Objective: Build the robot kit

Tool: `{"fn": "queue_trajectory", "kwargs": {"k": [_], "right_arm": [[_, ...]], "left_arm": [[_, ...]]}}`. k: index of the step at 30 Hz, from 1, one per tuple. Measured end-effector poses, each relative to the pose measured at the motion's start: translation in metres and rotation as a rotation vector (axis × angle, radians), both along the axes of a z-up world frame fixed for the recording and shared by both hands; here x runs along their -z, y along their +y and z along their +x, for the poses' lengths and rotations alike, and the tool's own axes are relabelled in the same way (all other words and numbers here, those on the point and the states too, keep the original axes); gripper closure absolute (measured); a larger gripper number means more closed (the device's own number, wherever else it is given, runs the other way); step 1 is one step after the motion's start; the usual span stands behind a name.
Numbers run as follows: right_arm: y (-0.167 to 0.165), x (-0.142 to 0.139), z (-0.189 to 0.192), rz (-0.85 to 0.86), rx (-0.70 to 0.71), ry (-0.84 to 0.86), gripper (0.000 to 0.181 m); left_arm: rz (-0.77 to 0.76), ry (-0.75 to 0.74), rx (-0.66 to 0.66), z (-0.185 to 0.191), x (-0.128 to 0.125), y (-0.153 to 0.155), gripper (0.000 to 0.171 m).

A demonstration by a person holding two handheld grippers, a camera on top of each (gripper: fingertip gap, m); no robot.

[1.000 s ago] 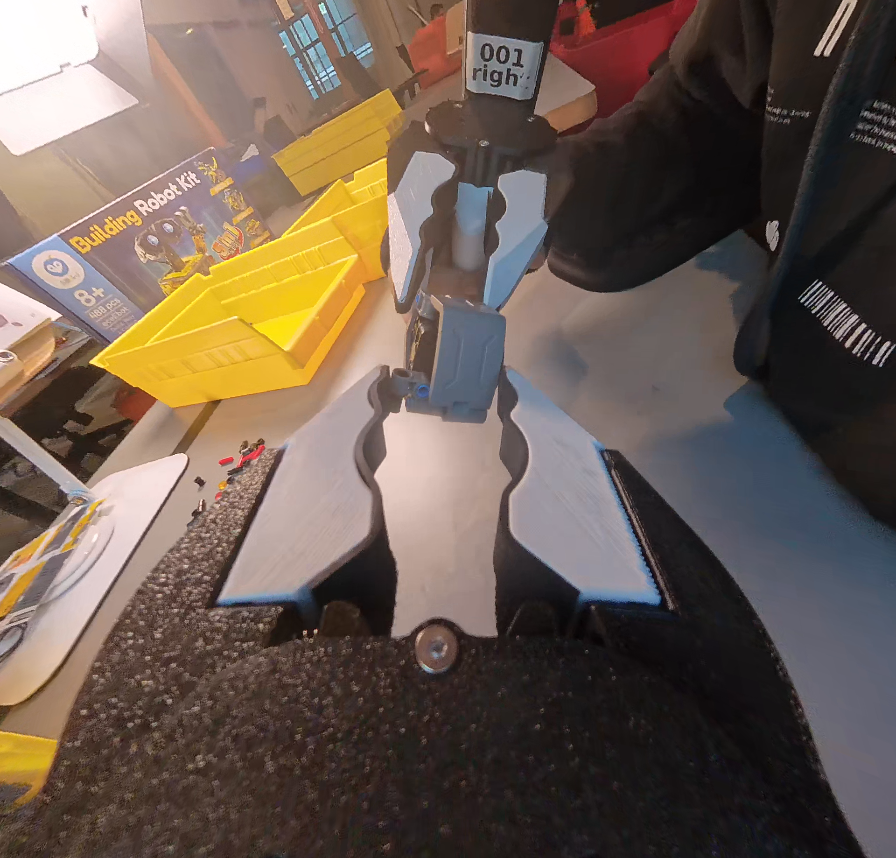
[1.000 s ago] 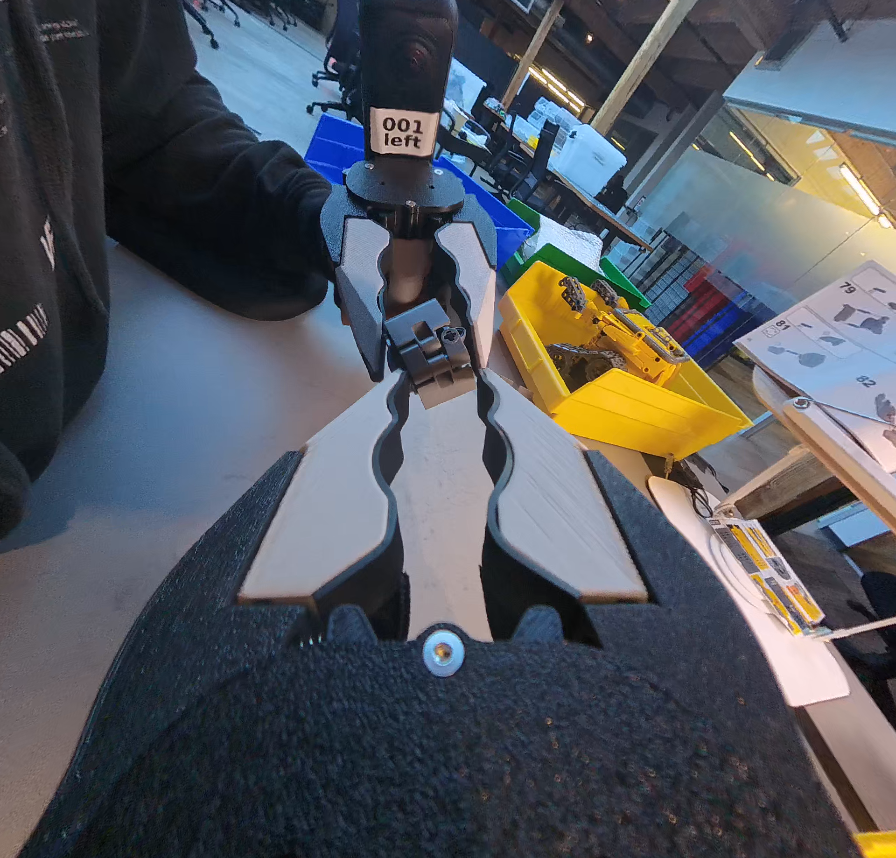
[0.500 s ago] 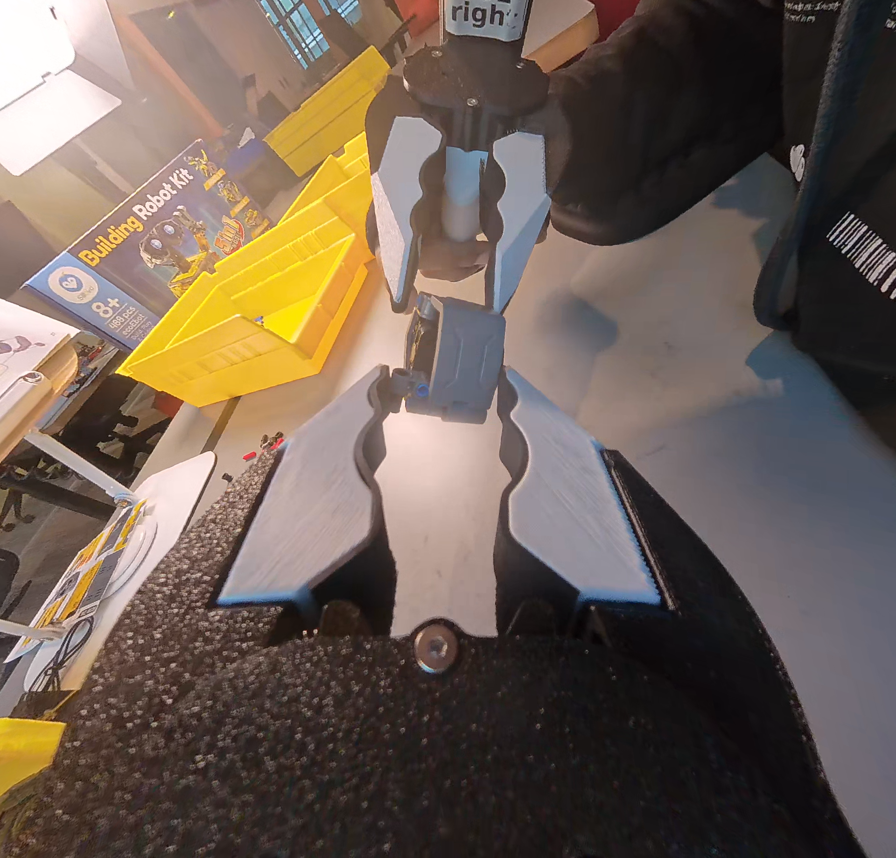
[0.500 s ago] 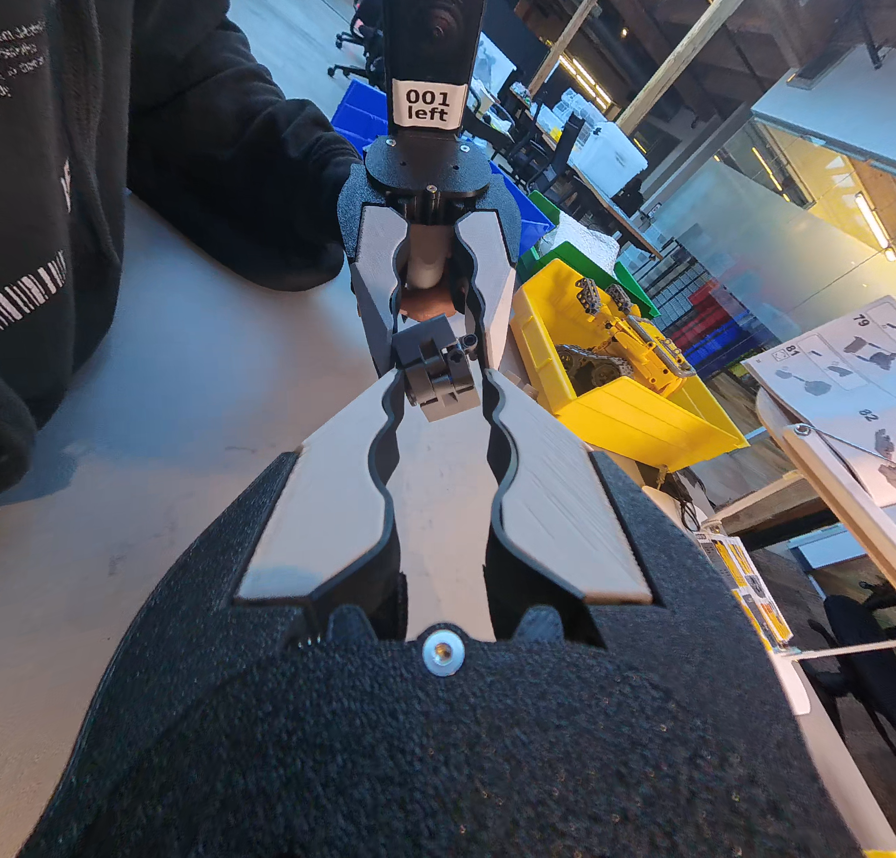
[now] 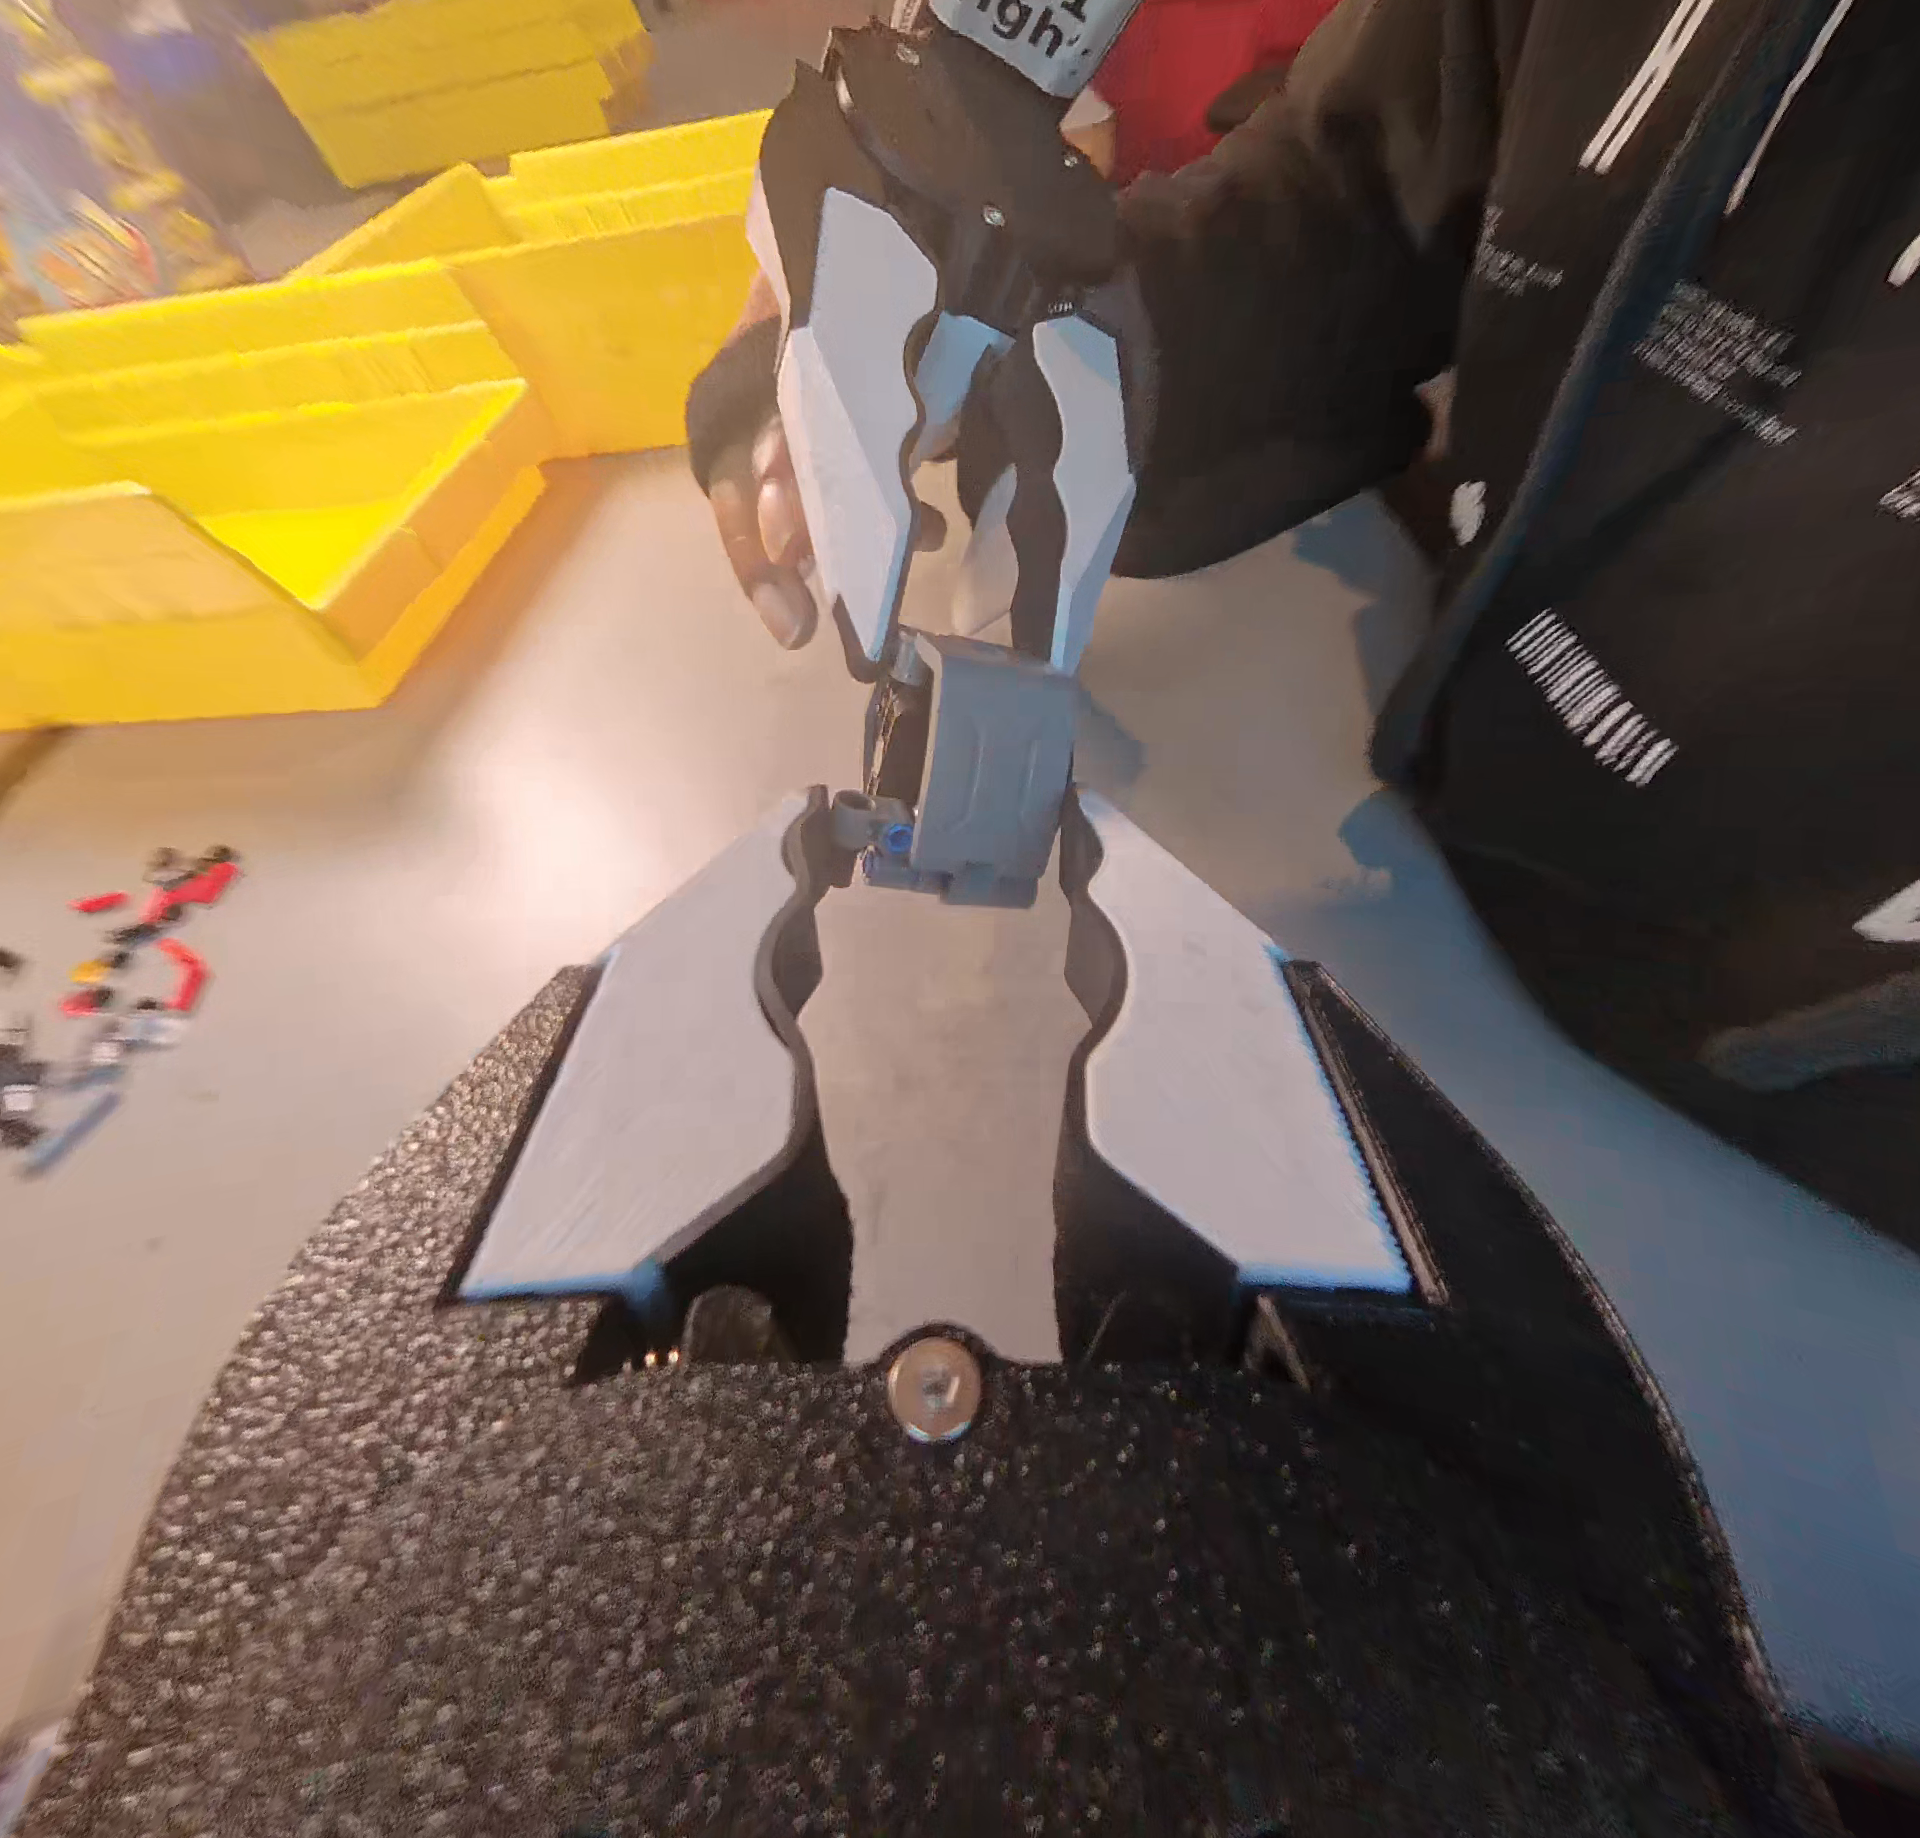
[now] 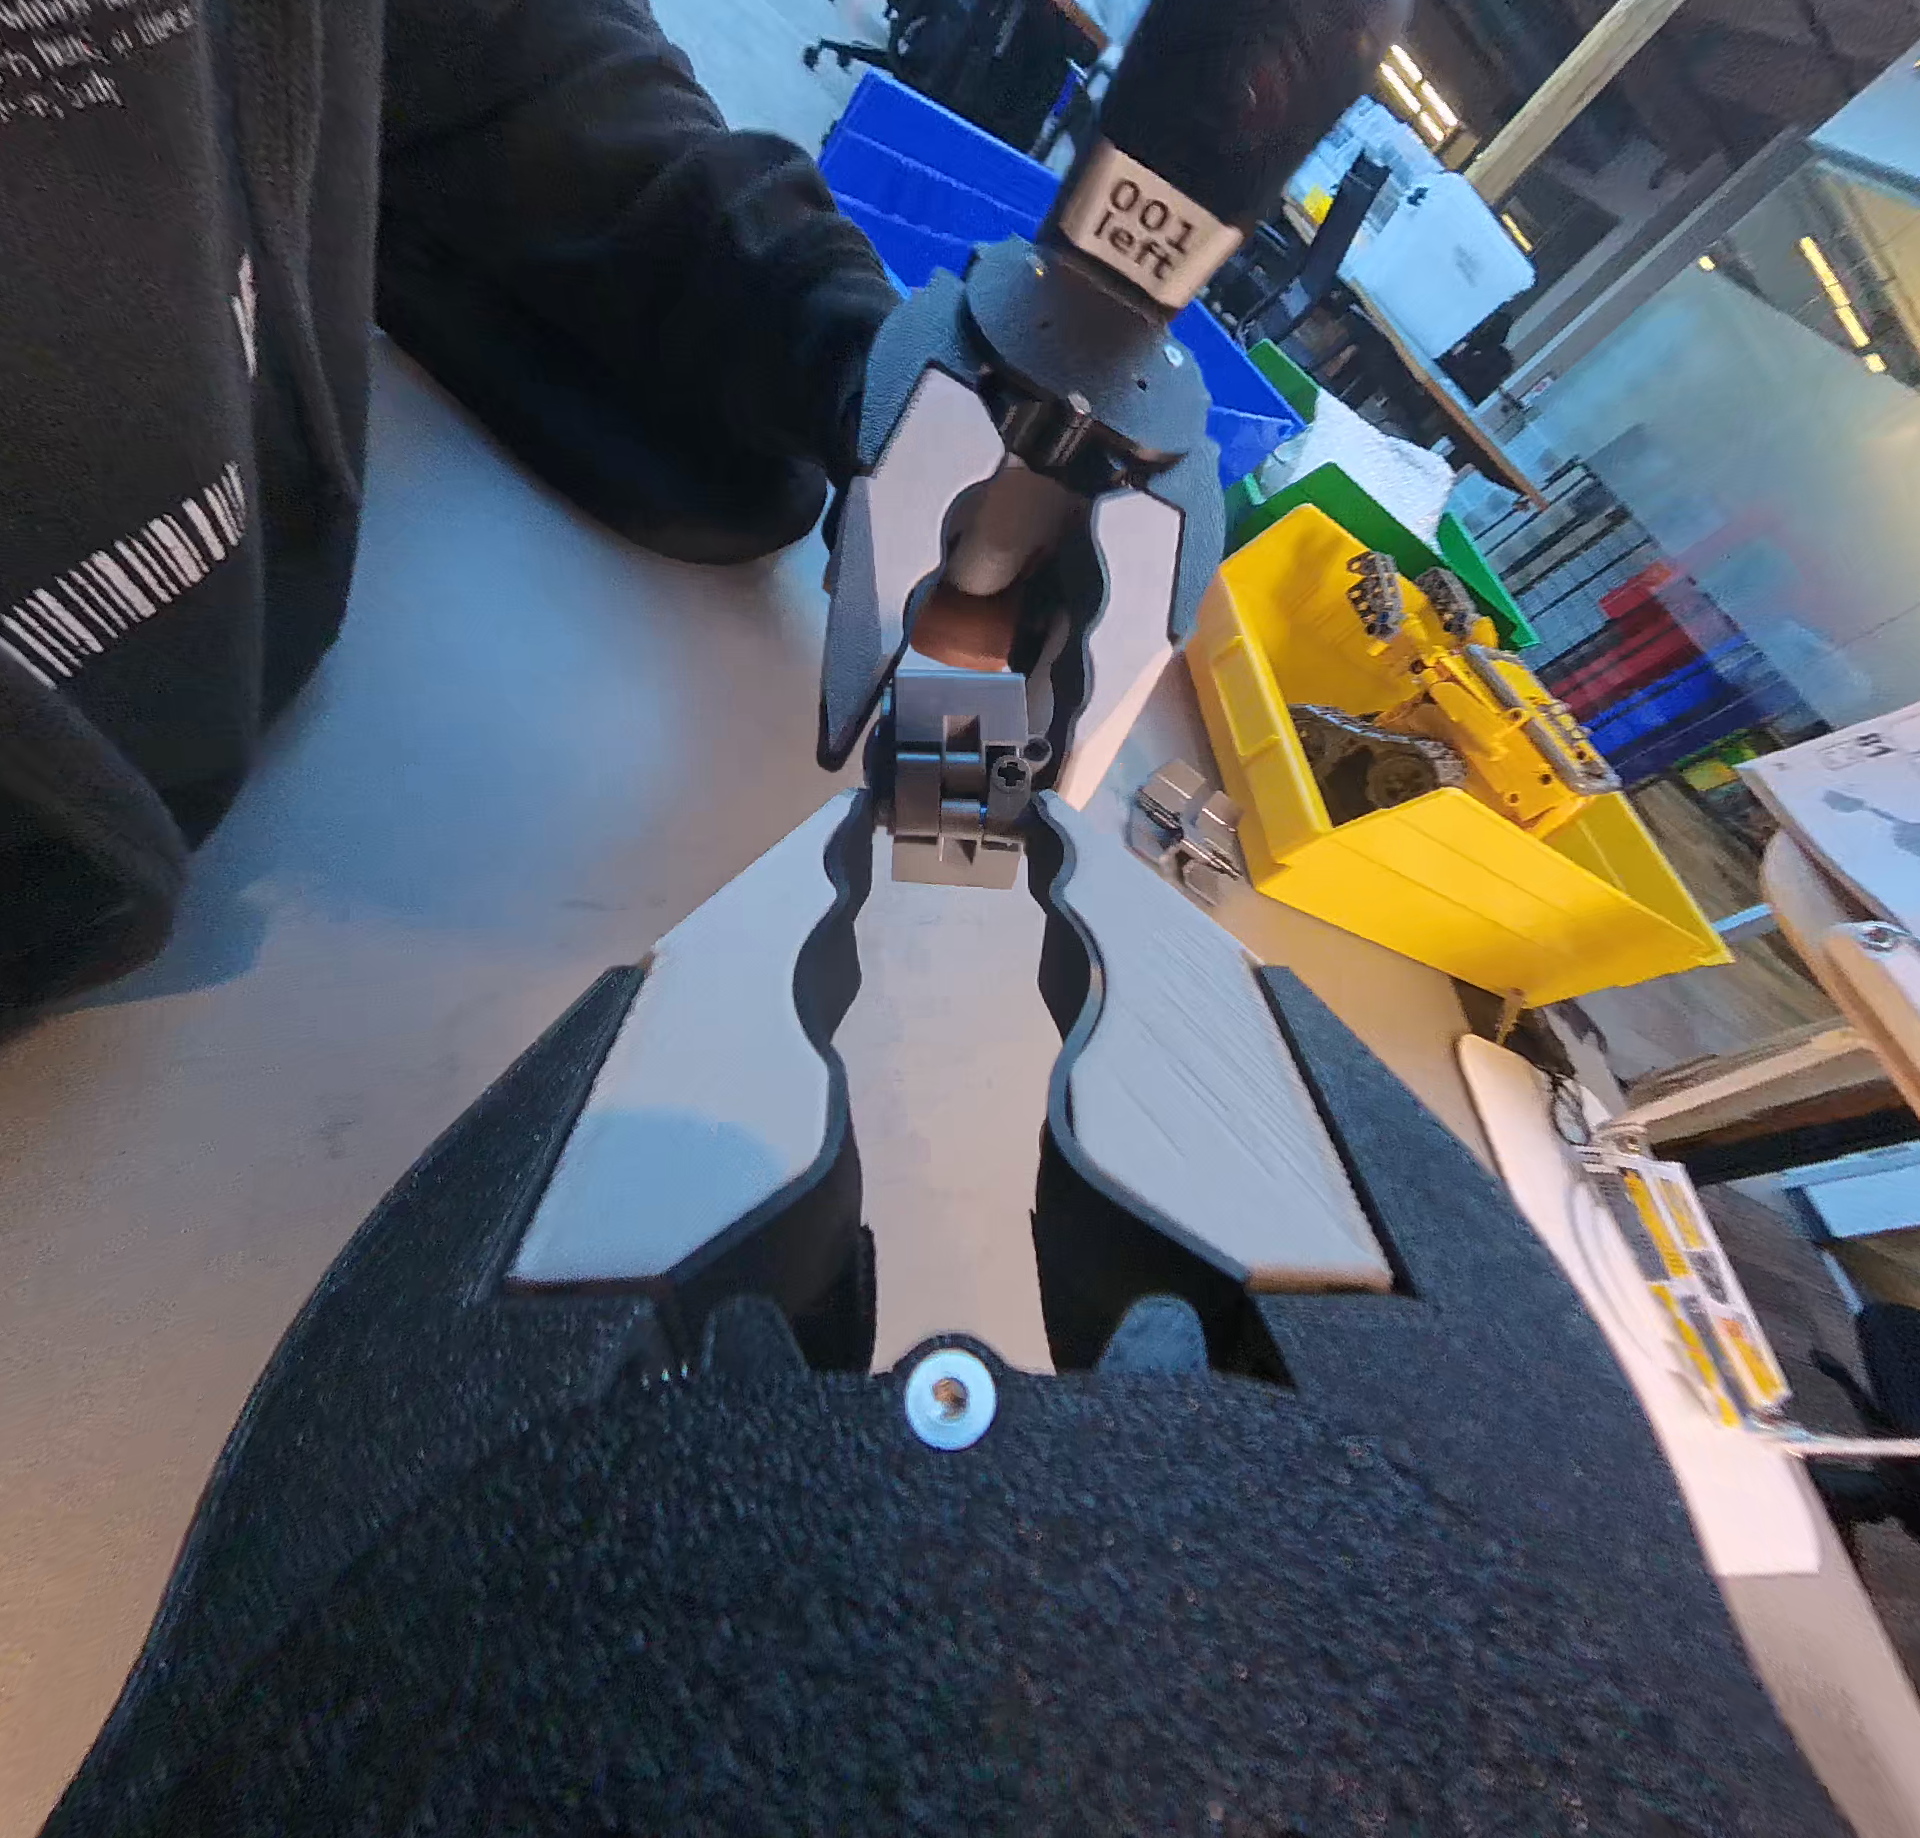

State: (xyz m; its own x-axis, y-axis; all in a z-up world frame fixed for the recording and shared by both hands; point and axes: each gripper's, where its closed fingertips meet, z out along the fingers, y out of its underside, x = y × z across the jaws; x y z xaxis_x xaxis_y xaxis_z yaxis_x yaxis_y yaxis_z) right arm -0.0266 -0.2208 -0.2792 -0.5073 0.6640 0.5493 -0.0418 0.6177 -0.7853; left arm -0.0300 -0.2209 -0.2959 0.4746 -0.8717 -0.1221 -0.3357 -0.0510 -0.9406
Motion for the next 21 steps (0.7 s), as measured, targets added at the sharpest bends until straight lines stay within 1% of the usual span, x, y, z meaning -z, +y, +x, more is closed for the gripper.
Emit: {"fn": "queue_trajectory", "kwargs": {"k": [3, 8, 14, 18, 21], "right_arm": [[-0.006, -0.003, 0.002, -0.083, -0.035, -0.026, 0.152], [-0.015, -0.004, 0.004, -0.188, -0.078, -0.071, 0.151], [-0.022, -0.005, 0.006, -0.330, -0.129, -0.144, 0.155], [-0.023, -0.014, 0.005, -0.393, -0.130, -0.142, 0.157], [-0.024, -0.014, 0.005, -0.435, -0.141, -0.158, 0.158]], "left_arm": [[-0.102, -0.097, 0.064, 0.004, -0.002, -0.007, 0.128], [-0.195, -0.150, 0.128, 0.008, -0.001, -0.015, 0.128], [-0.315, -0.208, 0.202, 0.011, 0.001, -0.025, 0.128], [-0.401, -0.313, 0.252, 0.011, -0.008, -0.028, 0.128], [-0.451, -0.340, 0.269, 0.012, -0.009, -0.030, 0.128]]}}
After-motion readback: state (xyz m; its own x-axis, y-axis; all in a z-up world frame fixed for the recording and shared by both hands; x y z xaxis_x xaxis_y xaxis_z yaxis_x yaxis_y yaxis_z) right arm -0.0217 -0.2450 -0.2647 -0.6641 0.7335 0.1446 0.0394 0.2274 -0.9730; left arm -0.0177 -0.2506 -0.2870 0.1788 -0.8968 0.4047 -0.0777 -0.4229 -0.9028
